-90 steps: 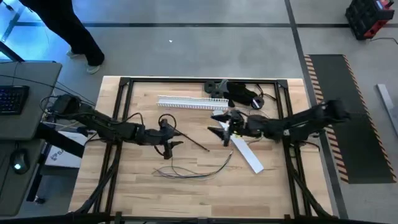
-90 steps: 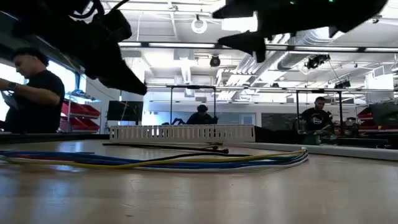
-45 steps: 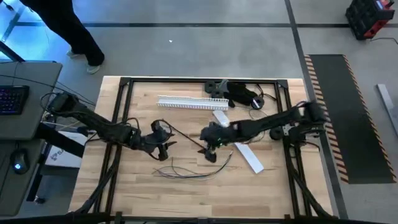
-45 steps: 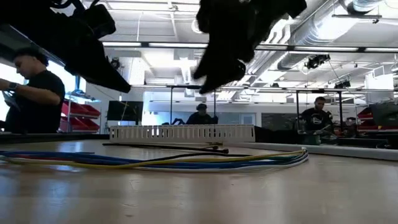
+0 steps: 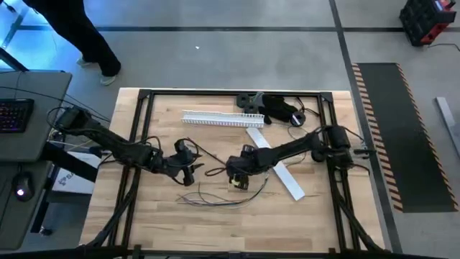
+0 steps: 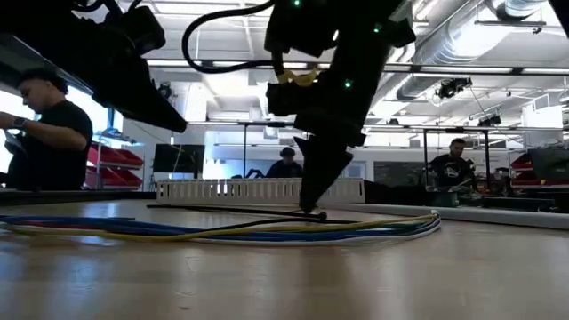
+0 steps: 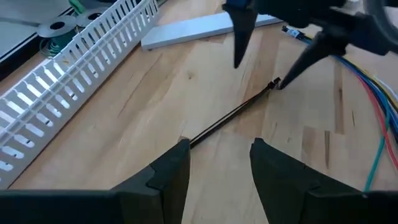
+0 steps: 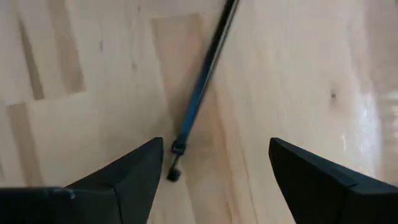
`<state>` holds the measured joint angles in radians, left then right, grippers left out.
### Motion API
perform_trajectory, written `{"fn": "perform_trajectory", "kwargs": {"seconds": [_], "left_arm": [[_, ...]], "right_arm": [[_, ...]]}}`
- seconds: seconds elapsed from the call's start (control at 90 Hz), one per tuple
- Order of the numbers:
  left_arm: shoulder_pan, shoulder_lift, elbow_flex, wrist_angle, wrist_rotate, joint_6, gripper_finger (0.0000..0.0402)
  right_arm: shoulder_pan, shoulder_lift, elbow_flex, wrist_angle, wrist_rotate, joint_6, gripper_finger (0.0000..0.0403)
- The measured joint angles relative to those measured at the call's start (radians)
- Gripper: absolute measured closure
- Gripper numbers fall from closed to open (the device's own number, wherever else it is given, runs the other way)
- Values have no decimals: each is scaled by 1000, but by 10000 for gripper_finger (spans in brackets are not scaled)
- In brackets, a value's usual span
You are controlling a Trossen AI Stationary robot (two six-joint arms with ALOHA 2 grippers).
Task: Ziptie cables
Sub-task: Wrap the wire cables with the black zip tie
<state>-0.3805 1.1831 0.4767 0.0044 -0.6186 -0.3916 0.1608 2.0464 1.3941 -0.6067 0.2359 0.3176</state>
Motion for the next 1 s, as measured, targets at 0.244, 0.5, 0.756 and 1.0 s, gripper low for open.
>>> {"fn": "perform_trajectory", "kwargs": {"seconds": [0.244,0.5,0.756,1.0], "left_arm": [[0,1,0,0,1,-1,255],[0,1,0,0,1,-2,255],[0,1,0,0,2,-3,255],[0,2,0,0,5,-3,255]], "right_arm": [[-34,0,0,4,-57,23,257],[-31,0,0,5,-54,15,333],[-32,0,0,5,-27,-13,308],[-32,0,-1,5,-70,-32,210]]}}
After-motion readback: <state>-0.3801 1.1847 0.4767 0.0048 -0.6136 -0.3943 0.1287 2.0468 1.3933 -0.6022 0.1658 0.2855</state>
